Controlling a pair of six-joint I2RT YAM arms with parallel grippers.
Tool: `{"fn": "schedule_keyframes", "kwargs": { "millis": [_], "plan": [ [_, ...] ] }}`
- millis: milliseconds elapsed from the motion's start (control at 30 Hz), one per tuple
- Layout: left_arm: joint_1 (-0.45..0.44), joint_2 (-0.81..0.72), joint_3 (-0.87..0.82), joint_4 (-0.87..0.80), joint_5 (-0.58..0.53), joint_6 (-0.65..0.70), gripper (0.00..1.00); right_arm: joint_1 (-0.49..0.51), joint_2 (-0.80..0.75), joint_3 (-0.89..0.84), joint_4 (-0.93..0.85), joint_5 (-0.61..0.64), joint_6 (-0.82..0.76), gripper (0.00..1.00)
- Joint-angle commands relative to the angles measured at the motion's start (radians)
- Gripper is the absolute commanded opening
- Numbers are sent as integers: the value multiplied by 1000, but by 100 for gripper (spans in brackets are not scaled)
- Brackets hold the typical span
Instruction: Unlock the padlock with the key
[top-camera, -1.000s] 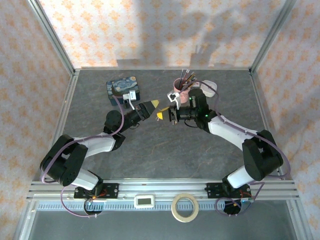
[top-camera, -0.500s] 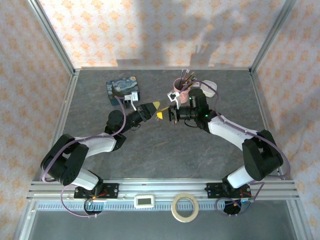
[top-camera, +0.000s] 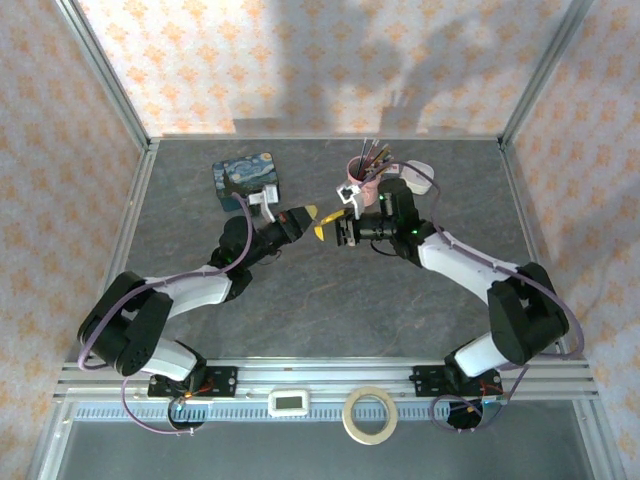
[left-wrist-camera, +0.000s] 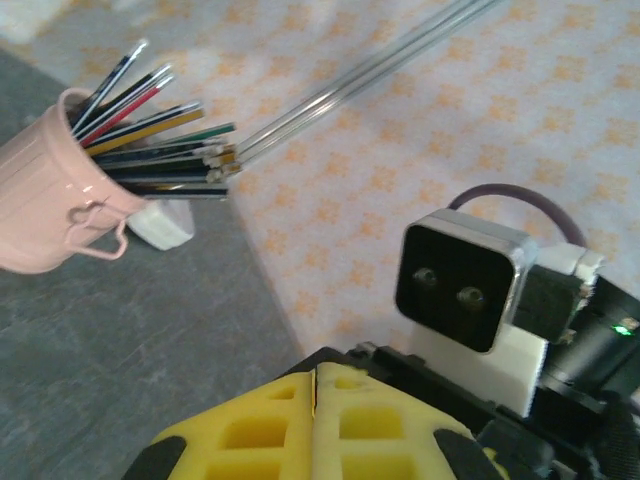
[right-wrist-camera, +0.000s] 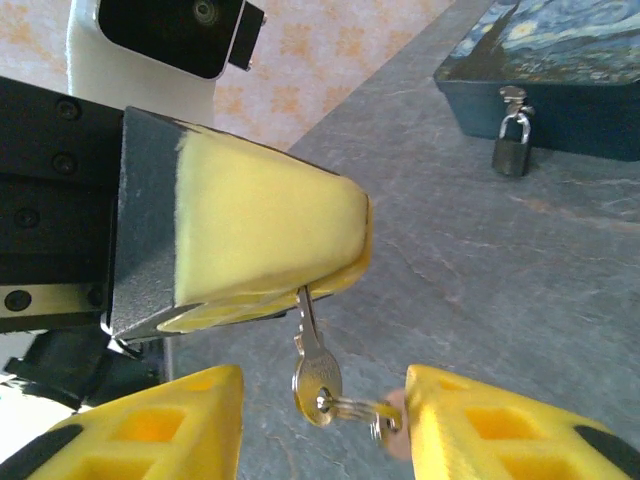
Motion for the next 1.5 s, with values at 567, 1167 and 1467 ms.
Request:
{"fn": "schedule_keyframes", "kwargs": {
  "millis": [567,1167,1467],
  "plan": [
    [-14,-82,45,-150,-72,-119,0,36,-61,-99,298,46,25,37],
    [-28,-110,-6,-76,-96,-212,0,56,-16,-150,448,93,85,19],
    [-30,-102,-14,-51,-104,-240,0,60,-2,-153,460,92,102,17]
  ]
}}
